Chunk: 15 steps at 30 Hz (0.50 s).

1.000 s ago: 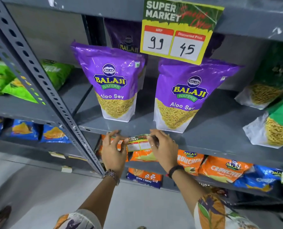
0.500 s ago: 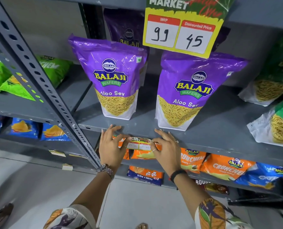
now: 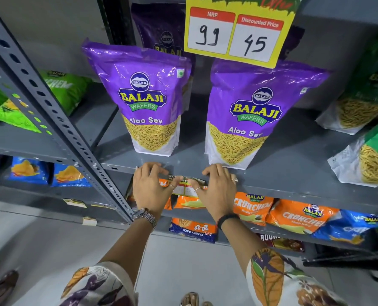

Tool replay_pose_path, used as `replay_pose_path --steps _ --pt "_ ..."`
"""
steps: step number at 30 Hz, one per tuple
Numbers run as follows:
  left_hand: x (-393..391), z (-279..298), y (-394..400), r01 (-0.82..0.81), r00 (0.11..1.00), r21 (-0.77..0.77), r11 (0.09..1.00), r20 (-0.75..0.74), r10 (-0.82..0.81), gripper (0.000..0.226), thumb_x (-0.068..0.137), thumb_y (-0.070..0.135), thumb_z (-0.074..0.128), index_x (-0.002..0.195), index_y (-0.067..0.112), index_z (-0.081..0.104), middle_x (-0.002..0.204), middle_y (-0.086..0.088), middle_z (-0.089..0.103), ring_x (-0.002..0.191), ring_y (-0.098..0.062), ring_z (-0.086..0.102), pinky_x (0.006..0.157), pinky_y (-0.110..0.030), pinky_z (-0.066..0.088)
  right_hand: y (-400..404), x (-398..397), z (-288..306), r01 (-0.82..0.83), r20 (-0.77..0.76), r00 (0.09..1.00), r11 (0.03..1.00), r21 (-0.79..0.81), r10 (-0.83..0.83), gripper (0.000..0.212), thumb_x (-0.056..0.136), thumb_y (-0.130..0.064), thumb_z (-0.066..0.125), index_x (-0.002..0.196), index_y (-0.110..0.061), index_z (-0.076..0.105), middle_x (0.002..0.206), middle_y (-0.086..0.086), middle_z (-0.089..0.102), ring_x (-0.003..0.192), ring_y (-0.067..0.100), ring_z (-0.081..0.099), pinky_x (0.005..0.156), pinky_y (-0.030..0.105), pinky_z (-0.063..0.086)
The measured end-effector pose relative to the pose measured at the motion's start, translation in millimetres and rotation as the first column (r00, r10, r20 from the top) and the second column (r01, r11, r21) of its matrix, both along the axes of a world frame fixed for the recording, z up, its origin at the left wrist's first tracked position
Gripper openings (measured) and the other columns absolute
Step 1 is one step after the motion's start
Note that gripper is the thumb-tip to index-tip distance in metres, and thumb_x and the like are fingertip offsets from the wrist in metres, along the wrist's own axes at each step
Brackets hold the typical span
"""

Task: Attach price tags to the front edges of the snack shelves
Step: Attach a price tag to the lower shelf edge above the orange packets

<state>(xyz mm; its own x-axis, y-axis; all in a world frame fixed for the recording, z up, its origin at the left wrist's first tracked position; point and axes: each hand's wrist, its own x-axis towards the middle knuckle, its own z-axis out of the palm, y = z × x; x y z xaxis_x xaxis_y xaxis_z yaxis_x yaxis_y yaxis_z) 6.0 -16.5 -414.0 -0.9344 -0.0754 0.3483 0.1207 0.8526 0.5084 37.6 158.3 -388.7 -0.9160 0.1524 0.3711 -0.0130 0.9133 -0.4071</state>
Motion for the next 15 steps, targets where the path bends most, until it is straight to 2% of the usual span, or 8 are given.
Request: replay_pose_path --steps 4,7,9,10,12,15 --pt "1.2 5.1 0.5 0.033 0.999 -0.033 0.999 0.009 -0.033 0.037 0.071 0.056 0.072 0.077 0.021 0.059 0.099 0.0 0.061 0.087 -0.025 0.053 0.073 -0.037 0.047 5.1 -0.3 6.9 -0.081 -0.013 0.996 0.994 0.071 0.083 0.037 0.07 -0.035 0.081 0.087 -0.013 0.057 0.079 0.008 0.066 0.071 0.027 0.063 0.056 0.031 0.049" --pt "5.6 7.0 -3.9 0.066 0.998 -0.038 0.997 0.01 -0.065 0.02 0.075 0.018 0.075 0.076 0.019 0.055 0.095 -0.003 0.06 0.082 -0.027 0.053 0.061 -0.036 0.048 13.0 4.6 14.3 -0.158 0.005 0.987 0.985 0.074 0.159 0.03 0.072 -0.016 0.081 0.089 -0.011 0.057 0.079 0.009 0.069 0.069 0.029 0.066 0.056 0.033 0.052" --pt "10.3 10.2 -3.1 0.105 0.994 -0.087 0.991 -0.016 -0.107 0.026 0.069 -0.006 0.065 0.078 0.017 0.056 0.093 -0.007 0.06 0.081 -0.032 0.055 0.065 -0.038 0.048 21.4 10.2 18.0 -0.201 0.042 0.979 0.978 0.052 0.199 0.03 0.074 0.0 0.075 0.097 -0.01 0.058 0.084 0.011 0.07 0.074 0.031 0.067 0.061 0.037 0.053" --pt "12.6 13.9 -0.1 0.143 0.989 -0.101 0.985 -0.024 -0.146 0.029 0.066 -0.01 0.061 0.079 0.015 0.057 0.092 -0.009 0.061 0.081 -0.034 0.056 0.07 -0.04 0.047 27.5 13.4 18.3 -0.216 0.061 0.975 0.976 0.035 0.214 0.034 0.075 0.006 0.07 0.101 -0.011 0.057 0.088 0.011 0.071 0.078 0.032 0.066 0.064 0.038 0.053" --pt "22.2 22.6 16.2 0.224 0.973 -0.114 0.968 -0.028 -0.229 0.03 0.063 -0.011 0.056 0.082 0.013 0.059 0.093 -0.01 0.063 0.084 -0.035 0.058 0.077 -0.044 0.048 50.0 26.4 19.4 -0.218 0.068 0.974 0.976 0.002 0.217 0.037 0.077 0.008 0.063 0.108 -0.012 0.056 0.095 0.012 0.071 0.085 0.032 0.065 0.069 0.04 0.053" --pt "42.4 28.3 55.8 0.339 0.94 -0.082 0.937 -0.016 -0.341 0.028 0.067 -0.001 0.051 0.088 0.014 0.063 0.099 -0.008 0.066 0.09 -0.032 0.059 0.082 -0.042 0.05 105.5 54.7 23.2 -0.14 0.017 0.99 0.99 0.01 0.139 0.032 0.08 -0.001 0.063 0.109 -0.011 0.058 0.099 0.013 0.071 0.09 0.033 0.063 0.077 0.039 0.049"
